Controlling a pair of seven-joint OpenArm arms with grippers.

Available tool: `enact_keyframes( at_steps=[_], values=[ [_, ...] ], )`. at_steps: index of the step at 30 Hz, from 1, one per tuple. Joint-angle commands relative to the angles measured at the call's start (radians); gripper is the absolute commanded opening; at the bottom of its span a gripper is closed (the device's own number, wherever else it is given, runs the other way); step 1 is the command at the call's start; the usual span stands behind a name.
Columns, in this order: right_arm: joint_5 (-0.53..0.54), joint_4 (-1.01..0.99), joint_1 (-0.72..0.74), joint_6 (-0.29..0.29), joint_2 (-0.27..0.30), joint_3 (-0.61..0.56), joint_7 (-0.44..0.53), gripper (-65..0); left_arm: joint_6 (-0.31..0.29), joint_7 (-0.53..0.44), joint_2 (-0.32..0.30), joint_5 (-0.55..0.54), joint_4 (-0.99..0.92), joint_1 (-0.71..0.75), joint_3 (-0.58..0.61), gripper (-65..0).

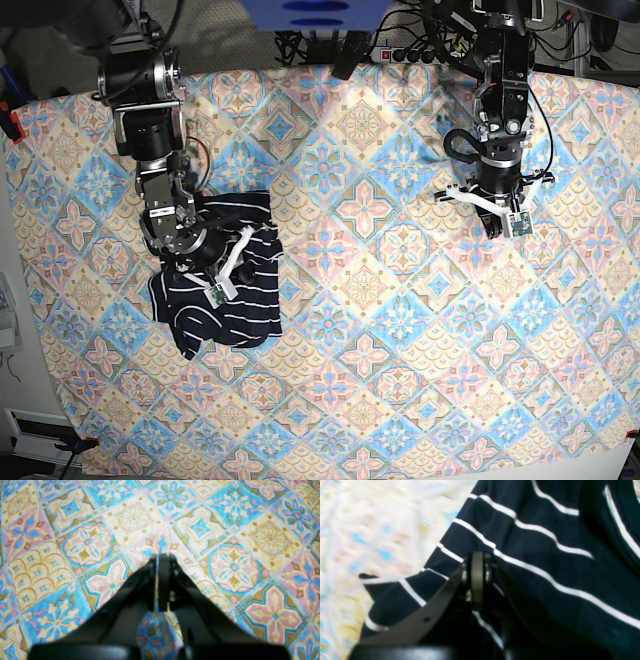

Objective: Fold the T-shirt properly
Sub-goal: 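Pull the folded shirt further toward the right arm and flatten it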

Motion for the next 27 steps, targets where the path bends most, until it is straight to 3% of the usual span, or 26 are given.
enact_keyframes(
  at_steps=[1, 5, 12, 15, 22, 27],
  values=[
    [-0.011, 0.008, 0.020, -0.013, 0.016, 0.004, -0.009, -64.7, 0.001, -0.025, -0.006, 0.005, 0.017, -0.003, -0.003, -65.0],
    [-0.011, 0.022, 0.016, -0.013, 0.029, 0.004, -0.012, -64.7, 0.001, -0.025, -0.006, 0.005, 0.017, -0.003, 0.001, -65.0],
    [-0.010, 0.230, -0.046, -0.013, 0.025, 0.004, -0.027, -64.7, 0.001, -0.025, -0.006, 0.005, 0.020, -0.003, 0.003, -65.0],
    [-0.010, 0.319, -0.076, -0.013, 0.025, 0.004, -0.083, -64.7, 0.001, -0.025, -0.006, 0.005, 0.020, -0.003, 0.003, -65.0],
    [-0.010, 0.641, -0.271, -0.013, 0.030, 0.017, -0.193, -64.8, 0.001, -0.025, -0.006, 0.005, 0.029, 0.014, 0.003, -65.0],
    [-0.010, 0.841, -0.471, -0.011, 0.029, 0.124, -0.218, -64.8, 0.001, -0.019, -0.009, 0.005, 0.104, 0.068, 0.000, -65.0]
  ],
)
